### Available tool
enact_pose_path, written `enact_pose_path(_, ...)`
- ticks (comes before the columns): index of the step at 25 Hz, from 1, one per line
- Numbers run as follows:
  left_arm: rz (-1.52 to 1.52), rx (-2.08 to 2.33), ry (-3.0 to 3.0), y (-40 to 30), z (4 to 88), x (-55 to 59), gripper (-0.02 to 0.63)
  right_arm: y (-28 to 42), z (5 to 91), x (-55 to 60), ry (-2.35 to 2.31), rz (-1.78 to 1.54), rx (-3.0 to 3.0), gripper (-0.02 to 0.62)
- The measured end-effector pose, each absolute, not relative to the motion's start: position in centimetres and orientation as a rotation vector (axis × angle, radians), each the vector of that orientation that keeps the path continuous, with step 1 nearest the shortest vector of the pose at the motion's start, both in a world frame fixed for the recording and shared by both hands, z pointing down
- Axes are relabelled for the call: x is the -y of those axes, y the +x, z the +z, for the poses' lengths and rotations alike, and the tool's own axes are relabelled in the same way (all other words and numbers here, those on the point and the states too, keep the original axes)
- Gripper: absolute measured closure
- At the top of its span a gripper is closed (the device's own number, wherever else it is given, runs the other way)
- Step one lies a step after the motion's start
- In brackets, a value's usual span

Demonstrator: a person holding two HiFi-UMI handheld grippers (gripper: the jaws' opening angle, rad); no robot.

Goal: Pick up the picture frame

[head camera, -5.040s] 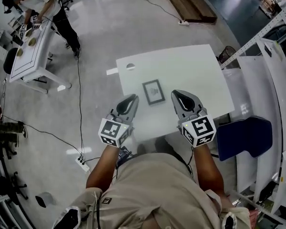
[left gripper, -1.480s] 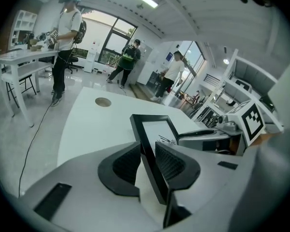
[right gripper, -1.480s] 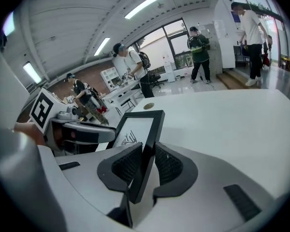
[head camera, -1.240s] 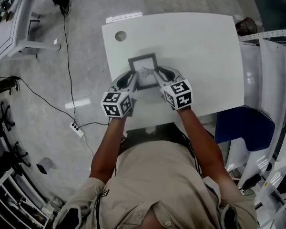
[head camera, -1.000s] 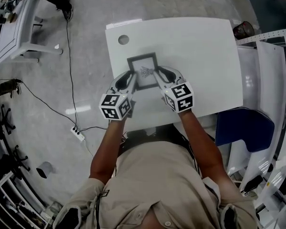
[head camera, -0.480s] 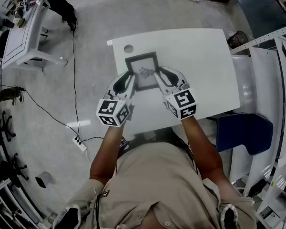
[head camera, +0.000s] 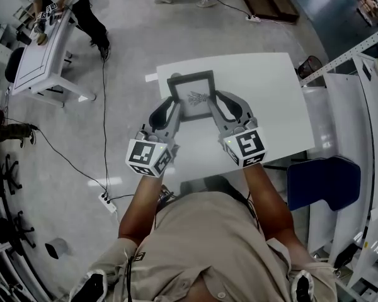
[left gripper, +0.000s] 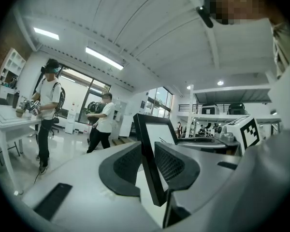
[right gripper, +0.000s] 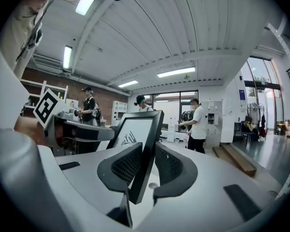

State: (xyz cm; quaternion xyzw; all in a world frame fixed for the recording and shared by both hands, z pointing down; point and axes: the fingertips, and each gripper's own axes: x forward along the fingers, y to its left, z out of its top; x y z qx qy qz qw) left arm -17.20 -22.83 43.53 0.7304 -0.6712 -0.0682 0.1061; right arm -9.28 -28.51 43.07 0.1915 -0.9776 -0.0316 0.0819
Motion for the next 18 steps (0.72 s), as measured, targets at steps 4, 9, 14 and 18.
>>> enact_pose_path(4,-0.217,2.009,2.211,-16.5,40.4,21.3,0.517,-8.5,39.9,26.9,0.591,-0.155,2.962,0.505)
enact_pose_path(9,-0.248,2.035,2.264,-16.1,37.3,19.5,0.517,-8.0,36.6,24.6,0.601,-0.229,3.000,0.505)
enact_pose_path(14,-0.275,2.038,2.309,-15.2,35.2,17.9,0.517,-7.1,34.6,23.0,0.619,-0.277,3.020,0.505)
enact_pose_path(18,-0.288,2.040,2.336,-14.5,33.9,16.7,0.517,-6.3,33.4,21.8,0.632,-0.301,3.030,0.505)
